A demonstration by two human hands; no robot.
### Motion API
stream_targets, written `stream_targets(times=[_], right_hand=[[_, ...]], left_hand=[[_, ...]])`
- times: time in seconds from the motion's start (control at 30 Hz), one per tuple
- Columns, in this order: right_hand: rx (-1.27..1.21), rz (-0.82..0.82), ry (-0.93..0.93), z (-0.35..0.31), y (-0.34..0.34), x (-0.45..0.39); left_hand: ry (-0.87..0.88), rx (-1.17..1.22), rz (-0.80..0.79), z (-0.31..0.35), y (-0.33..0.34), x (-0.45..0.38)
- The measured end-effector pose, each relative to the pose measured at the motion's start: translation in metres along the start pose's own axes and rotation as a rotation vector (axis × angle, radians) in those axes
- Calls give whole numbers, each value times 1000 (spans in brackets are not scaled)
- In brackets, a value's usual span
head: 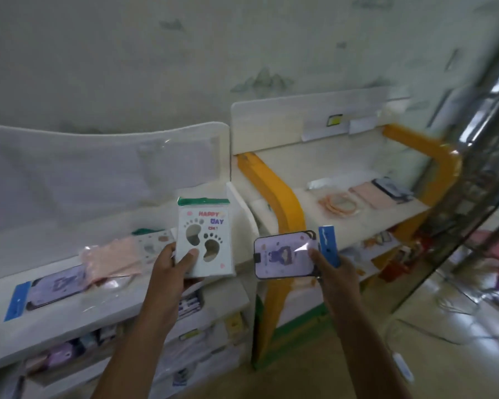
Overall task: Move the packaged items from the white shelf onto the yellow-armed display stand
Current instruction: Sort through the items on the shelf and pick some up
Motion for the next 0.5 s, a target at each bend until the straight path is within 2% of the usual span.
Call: stream_targets(times=[0.2,0.33,0.5], right_hand=[[-112,193,-79,-21,-67,15],[-132,222,-69,-22,-100,5],[-80,231,-50,-17,-135,-38]], left_hand=[[-13,-39,-138,1,80,-27],[-5,-64,-230,4,126,-51],[21,-82,-260,7,166,-101]])
Point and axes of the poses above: each hand's wrist, its own x-axis away from the middle knuckle, its own y-axis out of the palm, z = x × y, the point moved 3 cm from there along -x, towards the middle knuckle, and after that the axes turned 15 degrees about -z, right-handed, at the moved point
